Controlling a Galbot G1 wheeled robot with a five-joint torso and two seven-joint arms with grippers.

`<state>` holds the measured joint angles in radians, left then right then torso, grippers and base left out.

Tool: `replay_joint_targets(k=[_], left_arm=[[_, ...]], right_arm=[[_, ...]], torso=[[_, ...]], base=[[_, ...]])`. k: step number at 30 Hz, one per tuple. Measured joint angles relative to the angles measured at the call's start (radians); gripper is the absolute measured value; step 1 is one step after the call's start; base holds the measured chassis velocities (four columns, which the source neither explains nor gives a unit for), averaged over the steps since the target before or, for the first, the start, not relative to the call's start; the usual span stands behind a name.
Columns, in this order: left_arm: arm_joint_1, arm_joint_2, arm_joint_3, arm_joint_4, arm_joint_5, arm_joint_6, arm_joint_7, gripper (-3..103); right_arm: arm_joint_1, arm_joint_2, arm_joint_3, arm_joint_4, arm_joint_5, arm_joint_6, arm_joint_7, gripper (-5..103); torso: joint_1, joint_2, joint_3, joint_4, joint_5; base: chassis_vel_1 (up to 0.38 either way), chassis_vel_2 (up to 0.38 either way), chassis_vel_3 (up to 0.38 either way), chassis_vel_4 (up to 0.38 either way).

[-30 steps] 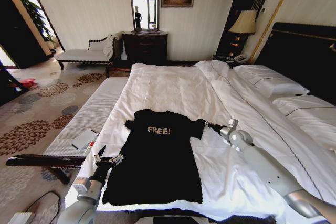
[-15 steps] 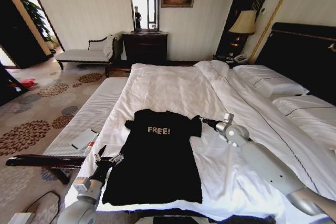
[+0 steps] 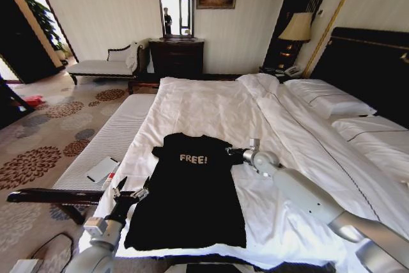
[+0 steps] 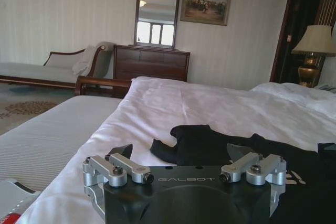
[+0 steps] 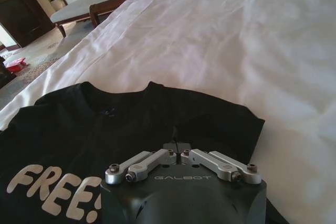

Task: Fold the clothes on the bed.

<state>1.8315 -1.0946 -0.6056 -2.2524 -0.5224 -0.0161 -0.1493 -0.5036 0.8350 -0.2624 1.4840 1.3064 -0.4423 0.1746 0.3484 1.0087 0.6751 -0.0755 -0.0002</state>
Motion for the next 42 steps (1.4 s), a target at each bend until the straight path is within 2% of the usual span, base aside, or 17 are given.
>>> replay_joint_targets(k=[3,9,27,36,40,41,42], left_arm=[[0.000,0.001,0.000,0.000,-0.002,0.000,0.000,100],[0.017,0.002,-0.020,-0.005,-0.009,-0.003,0.003,100],[0.013,-0.006,-0.014,0.007,-0.011,-0.009,0.007,100],[0.012,-0.008,-0.019,0.018,-0.014,-0.010,0.006,100],[0.004,-0.007,-0.018,0.024,-0.017,-0.010,0.004,100],[0.000,-0.006,-0.018,0.027,-0.022,-0.007,0.001,100],[0.000,-0.006,-0.018,0.027,-0.022,-0.007,0.001,100]], right_arm=[[0.010,0.010,-0.014,-0.005,0.003,-0.002,0.008,0],[0.058,0.077,-0.062,-0.070,0.002,-0.001,0.033,0],[0.104,0.179,-0.075,-0.161,0.012,0.026,0.087,0],[0.127,0.255,-0.085,-0.235,-0.006,0.043,0.106,0],[0.117,0.262,-0.088,-0.235,-0.014,0.043,0.108,-1],[0.109,0.262,-0.088,-0.228,-0.015,0.043,0.109,5],[0.109,0.262,-0.088,-0.228,-0.015,0.043,0.109,5]], torso=[[0.000,0.000,0.000,0.0001,0.0001],[0.000,0.000,0.000,0.0003,0.0001],[0.000,0.000,0.000,0.0003,0.0002],[0.000,0.000,0.000,0.0004,0.0001],[0.000,0.000,0.000,0.0003,0.0001],[0.000,0.000,0.000,0.0002,0.0003],[0.000,0.000,0.000,0.0002,0.0003]], base=[[0.000,0.000,0.000,0.000],[0.000,0.000,0.000,0.000],[0.000,0.000,0.000,0.000],[0.000,0.000,0.000,0.000],[0.000,0.000,0.000,0.000],[0.000,0.000,0.000,0.000],[0.000,0.000,0.000,0.000]])
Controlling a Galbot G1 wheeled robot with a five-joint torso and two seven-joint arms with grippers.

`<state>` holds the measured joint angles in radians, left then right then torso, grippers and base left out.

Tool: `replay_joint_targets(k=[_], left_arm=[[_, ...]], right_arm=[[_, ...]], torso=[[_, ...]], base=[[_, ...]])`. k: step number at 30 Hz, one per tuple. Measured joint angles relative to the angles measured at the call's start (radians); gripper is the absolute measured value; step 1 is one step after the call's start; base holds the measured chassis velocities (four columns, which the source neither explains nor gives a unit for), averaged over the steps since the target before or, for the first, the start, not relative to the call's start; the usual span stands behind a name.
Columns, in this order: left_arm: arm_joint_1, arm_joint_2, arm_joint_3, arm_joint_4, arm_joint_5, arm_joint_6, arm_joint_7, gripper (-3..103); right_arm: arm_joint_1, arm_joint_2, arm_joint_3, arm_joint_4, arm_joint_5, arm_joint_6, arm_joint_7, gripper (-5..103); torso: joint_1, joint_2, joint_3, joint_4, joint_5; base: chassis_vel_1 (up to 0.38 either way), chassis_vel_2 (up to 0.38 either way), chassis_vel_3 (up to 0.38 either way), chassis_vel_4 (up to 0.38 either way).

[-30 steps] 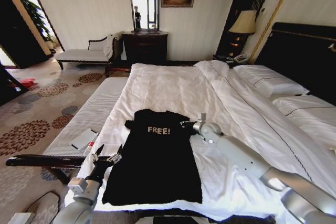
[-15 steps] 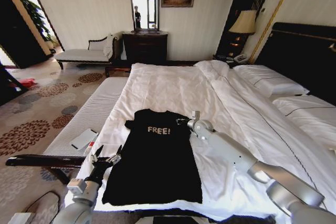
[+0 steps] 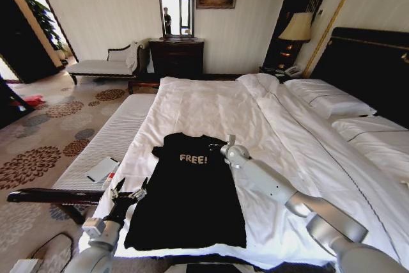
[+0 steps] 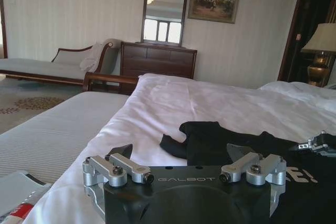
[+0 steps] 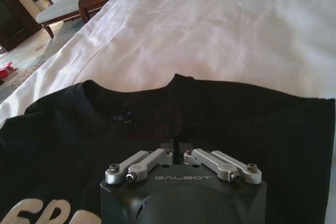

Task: Fold the clothes on the bed.

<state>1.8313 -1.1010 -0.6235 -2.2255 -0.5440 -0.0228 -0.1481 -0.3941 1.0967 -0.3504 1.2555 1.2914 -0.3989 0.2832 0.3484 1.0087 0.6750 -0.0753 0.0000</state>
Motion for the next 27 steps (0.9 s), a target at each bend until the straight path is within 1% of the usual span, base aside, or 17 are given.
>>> replay_joint_targets(k=[1,3,8,10,11,13,14,16,17,18,19,20,21,23,24,25,27], left_arm=[[-0.005,0.001,0.001,0.003,-0.003,0.004,-0.003,100],[-0.009,0.001,0.003,0.006,-0.004,0.007,-0.006,100],[-0.044,0.009,0.014,0.011,-0.012,0.031,-0.022,100],[-0.049,0.012,0.014,0.011,-0.014,0.036,-0.026,100],[-0.052,0.014,0.014,0.010,-0.017,0.038,-0.028,100],[-0.070,0.026,0.012,0.008,-0.034,0.054,-0.038,100],[-0.070,0.026,0.012,0.008,-0.034,0.054,-0.038,100],[-0.090,0.039,0.012,0.006,-0.055,0.067,-0.043,100],[-0.120,0.055,0.012,0.010,-0.086,0.084,-0.047,100],[-0.120,0.055,0.012,0.010,-0.086,0.084,-0.047,100],[-0.148,0.069,0.014,0.020,-0.120,0.099,-0.050,100],[-0.184,0.086,0.017,0.040,-0.161,0.116,-0.055,100],[-0.216,0.099,0.019,0.063,-0.190,0.126,-0.058,100],[-0.276,0.128,0.024,0.113,-0.233,0.135,-0.052,100],[-0.276,0.128,0.024,0.113,-0.233,0.135,-0.052,100],[-0.298,0.142,0.028,0.134,-0.249,0.139,-0.047,100],[-0.345,0.170,0.041,0.180,-0.284,0.146,-0.031,100]], right_arm=[[-0.006,-0.003,0.000,0.008,-0.001,0.000,0.000,10],[-0.009,-0.007,0.001,0.016,-0.001,0.000,0.000,10],[-0.027,-0.050,0.009,0.081,-0.019,-0.001,-0.013,37],[-0.031,-0.058,0.015,0.099,-0.018,-0.001,-0.013,42],[-0.033,-0.063,0.019,0.110,-0.017,-0.001,-0.014,42],[-0.051,-0.092,0.046,0.157,-0.015,-0.001,-0.012,53],[-0.051,-0.092,0.046,0.157,-0.015,-0.001,-0.012,53],[-0.071,-0.115,0.076,0.187,-0.015,0.000,-0.009,64],[-0.098,-0.144,0.114,0.216,-0.016,0.000,-0.007,70],[-0.098,-0.144,0.114,0.216,-0.016,0.000,-0.007,70],[-0.117,-0.162,0.139,0.233,-0.015,0.000,-0.006,75],[-0.143,-0.184,0.176,0.252,-0.014,0.001,-0.005,80],[-0.168,-0.202,0.213,0.268,-0.013,0.002,-0.003,80],[-0.227,-0.237,0.298,0.302,-0.006,0.003,0.002,91],[-0.227,-0.237,0.298,0.302,-0.006,0.003,0.002,91],[-0.256,-0.250,0.336,0.315,-0.005,0.004,0.003,96],[-0.326,-0.283,0.421,0.340,-0.004,0.007,0.003,99]], torso=[[0.000,0.000,0.000,0.0000,0.0000],[0.000,0.000,0.000,0.0001,0.0000],[0.000,0.000,0.000,-0.0001,0.0001],[0.000,0.000,0.000,0.0001,0.0001],[0.000,0.000,0.000,0.0002,0.0000],[0.000,0.000,0.000,0.0004,0.0000],[0.000,0.000,0.000,0.0004,0.0000],[0.000,0.000,0.000,0.0005,0.0000],[0.000,0.000,0.000,0.0004,0.0001],[0.000,0.000,0.000,0.0004,0.0001],[0.000,0.000,0.000,0.0000,0.0001],[0.000,0.000,0.000,-0.0002,0.0002],[0.000,0.000,0.000,-0.0004,0.0002],[0.000,0.000,0.000,-0.0001,0.0000],[0.000,0.000,0.000,-0.0001,0.0000],[0.000,0.000,0.000,-0.0001,0.0000],[0.000,0.000,0.000,0.0001,0.0000]], base=[[0.000,0.000,0.000,0.000],[0.000,0.000,0.000,0.000],[0.000,0.000,0.000,0.000],[0.000,0.000,0.000,0.000],[0.000,0.000,0.000,0.000],[0.000,0.000,0.000,0.000],[0.000,0.000,0.000,0.000],[0.000,0.000,0.000,0.000],[0.000,0.000,0.000,0.000],[0.000,0.000,0.000,0.000],[0.000,0.000,0.000,0.000],[0.000,0.000,0.000,0.000],[0.000,0.000,0.000,0.000],[0.000,0.000,0.000,0.000],[0.000,0.000,0.000,0.000],[0.000,0.000,0.000,0.000],[0.000,0.000,0.000,0.000]])
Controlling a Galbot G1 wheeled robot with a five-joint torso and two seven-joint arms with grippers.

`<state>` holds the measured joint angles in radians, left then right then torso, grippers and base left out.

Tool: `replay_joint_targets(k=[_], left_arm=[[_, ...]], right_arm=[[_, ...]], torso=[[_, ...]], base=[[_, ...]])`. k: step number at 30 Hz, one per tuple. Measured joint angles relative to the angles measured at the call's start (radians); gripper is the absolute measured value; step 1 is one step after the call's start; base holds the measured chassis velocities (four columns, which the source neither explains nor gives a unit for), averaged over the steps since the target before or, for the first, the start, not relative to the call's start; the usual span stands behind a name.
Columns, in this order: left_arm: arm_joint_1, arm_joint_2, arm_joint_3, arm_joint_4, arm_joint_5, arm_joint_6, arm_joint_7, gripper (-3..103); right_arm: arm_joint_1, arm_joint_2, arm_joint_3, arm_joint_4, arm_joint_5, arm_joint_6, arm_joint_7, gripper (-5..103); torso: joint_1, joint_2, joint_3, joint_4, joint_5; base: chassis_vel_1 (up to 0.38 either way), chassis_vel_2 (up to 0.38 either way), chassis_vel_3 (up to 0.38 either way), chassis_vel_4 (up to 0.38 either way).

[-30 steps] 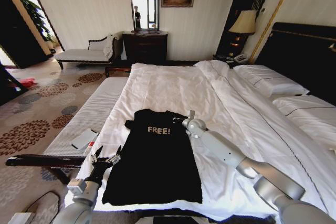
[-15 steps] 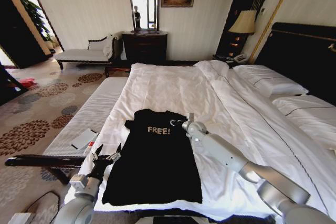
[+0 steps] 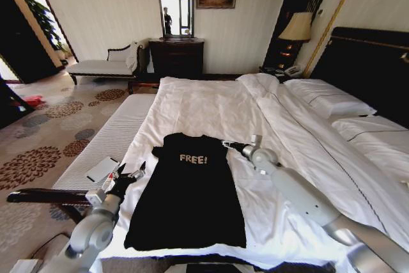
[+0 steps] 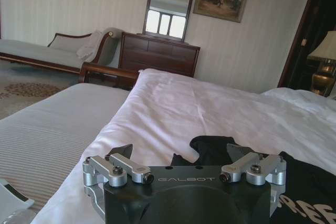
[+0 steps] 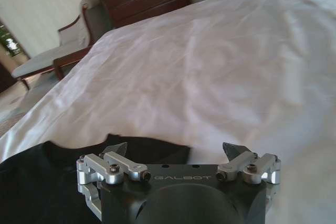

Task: Fold the clothes on the bed.

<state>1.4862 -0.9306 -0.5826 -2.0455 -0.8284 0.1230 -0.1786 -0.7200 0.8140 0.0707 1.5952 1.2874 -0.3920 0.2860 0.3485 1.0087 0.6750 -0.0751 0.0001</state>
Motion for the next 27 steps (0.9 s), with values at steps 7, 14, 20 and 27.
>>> replay_joint_targets(k=[7,14,20,27], left_arm=[[-0.097,0.024,0.009,0.138,-0.096,0.014,0.056,100],[-0.256,0.017,0.038,0.340,-0.220,0.032,0.098,98],[-0.361,-0.004,0.104,0.431,-0.226,0.034,0.110,96],[-0.450,-0.011,0.197,0.462,-0.232,0.052,0.109,90]], right_arm=[[-0.137,-0.071,0.122,0.023,-0.004,0.023,-0.011,100],[-0.241,-0.109,0.206,0.062,-0.006,0.033,-0.016,100],[-0.302,-0.104,0.276,0.098,-0.011,0.035,-0.012,100],[-0.338,-0.095,0.307,0.117,-0.021,0.037,-0.001,100]], torso=[[0.000,0.000,0.000,-0.0006,-0.0002],[0.000,0.000,0.000,-0.0002,-0.0005],[0.000,0.000,0.000,-0.0002,-0.0001],[0.000,0.000,0.000,0.0000,0.0001]], base=[[0.000,0.000,0.000,0.000],[0.002,0.001,0.007,0.002],[0.000,0.000,0.000,0.000],[0.000,0.000,0.000,0.000]])
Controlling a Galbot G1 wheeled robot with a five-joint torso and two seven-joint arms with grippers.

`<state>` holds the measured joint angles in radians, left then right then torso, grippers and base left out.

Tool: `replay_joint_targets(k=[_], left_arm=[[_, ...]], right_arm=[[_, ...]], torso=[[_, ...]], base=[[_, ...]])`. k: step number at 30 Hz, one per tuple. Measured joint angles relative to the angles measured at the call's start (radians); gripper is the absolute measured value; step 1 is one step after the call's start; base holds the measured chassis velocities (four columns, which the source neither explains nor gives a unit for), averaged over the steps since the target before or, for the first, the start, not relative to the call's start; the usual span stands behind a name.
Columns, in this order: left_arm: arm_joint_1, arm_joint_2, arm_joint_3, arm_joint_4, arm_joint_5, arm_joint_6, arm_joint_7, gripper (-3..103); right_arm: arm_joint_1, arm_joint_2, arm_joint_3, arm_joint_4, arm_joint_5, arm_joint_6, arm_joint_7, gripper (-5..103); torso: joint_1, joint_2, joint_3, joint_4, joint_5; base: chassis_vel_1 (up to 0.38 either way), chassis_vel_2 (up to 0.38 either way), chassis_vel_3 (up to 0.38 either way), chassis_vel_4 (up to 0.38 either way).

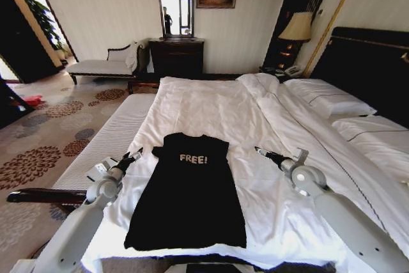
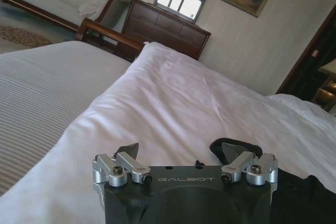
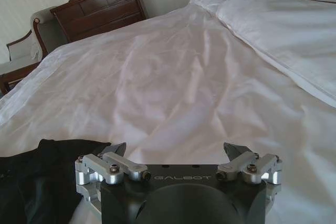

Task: Fold the clothes on the bed.

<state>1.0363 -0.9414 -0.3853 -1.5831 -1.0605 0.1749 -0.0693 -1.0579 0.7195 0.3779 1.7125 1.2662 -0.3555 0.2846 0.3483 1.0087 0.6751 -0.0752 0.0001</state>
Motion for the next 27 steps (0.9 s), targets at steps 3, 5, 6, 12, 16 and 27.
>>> replay_joint_targets(k=[3,5,6,12,16,27], left_arm=[[-0.047,0.009,0.055,0.022,-0.003,0.018,-0.008,83],[-0.063,0.015,0.073,0.029,-0.006,0.026,-0.011,77],[-0.074,0.020,0.085,0.034,-0.008,0.032,-0.013,72],[-0.151,0.034,0.169,0.092,0.002,0.068,-0.012,74],[-0.185,0.020,0.211,0.123,0.007,0.076,-0.013,76],[-0.262,-0.029,0.272,0.192,-0.036,0.097,-0.045,77]], right_arm=[[-0.006,-0.001,0.005,0.003,-0.001,0.000,0.006,100],[-0.006,-0.003,0.006,0.003,-0.001,0.000,0.006,100],[-0.005,-0.005,0.006,0.003,0.000,0.000,0.007,100],[0.001,-0.007,0.002,-0.009,0.001,0.001,0.007,100],[0.005,-0.003,-0.003,-0.011,0.001,0.001,0.009,100],[0.003,-0.007,-0.002,-0.022,-0.001,0.000,0.008,100]], torso=[[0.000,0.000,0.000,-0.0002,0.0001],[0.000,0.000,0.000,-0.0001,0.0000],[0.000,0.000,0.000,0.0000,-0.0003],[0.000,0.000,0.000,0.0000,-0.0001],[0.000,0.000,0.000,-0.0001,-0.0001],[0.000,0.000,0.000,-0.0001,-0.0001]], base=[[0.000,0.000,0.000,0.000],[0.000,0.000,0.000,0.000],[0.000,0.000,0.000,0.000],[0.000,0.000,0.000,0.000],[0.000,0.000,0.000,0.000],[0.000,0.000,0.000,0.000]])
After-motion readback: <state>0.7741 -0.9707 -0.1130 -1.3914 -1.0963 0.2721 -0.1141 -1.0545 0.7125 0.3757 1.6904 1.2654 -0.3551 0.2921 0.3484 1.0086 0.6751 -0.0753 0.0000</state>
